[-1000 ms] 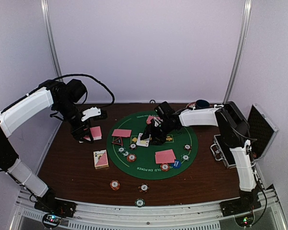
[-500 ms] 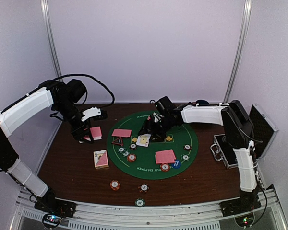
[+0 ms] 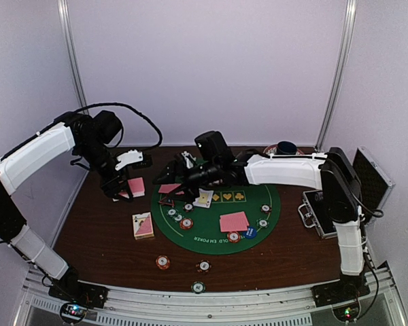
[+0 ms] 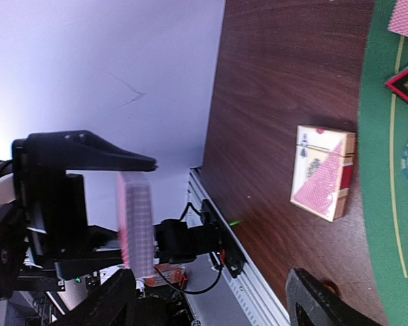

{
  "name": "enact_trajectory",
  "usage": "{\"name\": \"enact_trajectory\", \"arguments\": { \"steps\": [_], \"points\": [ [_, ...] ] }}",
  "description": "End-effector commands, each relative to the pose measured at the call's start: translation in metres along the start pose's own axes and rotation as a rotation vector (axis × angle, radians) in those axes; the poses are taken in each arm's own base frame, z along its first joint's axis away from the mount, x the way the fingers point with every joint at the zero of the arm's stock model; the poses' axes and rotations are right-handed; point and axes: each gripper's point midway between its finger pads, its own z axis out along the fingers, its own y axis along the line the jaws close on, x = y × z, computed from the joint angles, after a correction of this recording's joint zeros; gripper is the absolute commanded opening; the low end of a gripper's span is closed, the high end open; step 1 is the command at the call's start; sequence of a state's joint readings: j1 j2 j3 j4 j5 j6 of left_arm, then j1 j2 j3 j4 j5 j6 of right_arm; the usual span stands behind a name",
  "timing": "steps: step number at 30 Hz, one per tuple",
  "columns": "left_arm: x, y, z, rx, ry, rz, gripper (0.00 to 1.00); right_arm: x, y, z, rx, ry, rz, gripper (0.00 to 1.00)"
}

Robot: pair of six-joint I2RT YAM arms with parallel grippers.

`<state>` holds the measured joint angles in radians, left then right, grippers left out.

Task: Distribute texas hold em gaming equipment

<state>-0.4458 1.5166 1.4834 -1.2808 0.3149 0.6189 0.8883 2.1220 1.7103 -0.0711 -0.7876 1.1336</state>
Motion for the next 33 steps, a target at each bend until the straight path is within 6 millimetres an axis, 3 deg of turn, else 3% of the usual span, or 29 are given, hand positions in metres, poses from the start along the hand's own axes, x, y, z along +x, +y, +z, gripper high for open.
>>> {"name": "enact_trajectory", "arguments": {
  "steps": [1,21,33],
  "points": [
    [-0.012,0.002,-0.009,-0.005,-0.050,0.010,0.00,-0.002,0.038,0.003,-0.151,0.013,-0.009,0.80],
    [-0.015,0.000,-0.010,0.008,-0.069,0.009,0.00,0.015,0.064,0.051,-0.257,0.103,-0.002,0.79],
    [-0.016,-0.001,-0.011,0.008,-0.070,0.011,0.00,0.019,0.049,0.071,-0.234,0.157,0.028,0.71]
  ]
}}
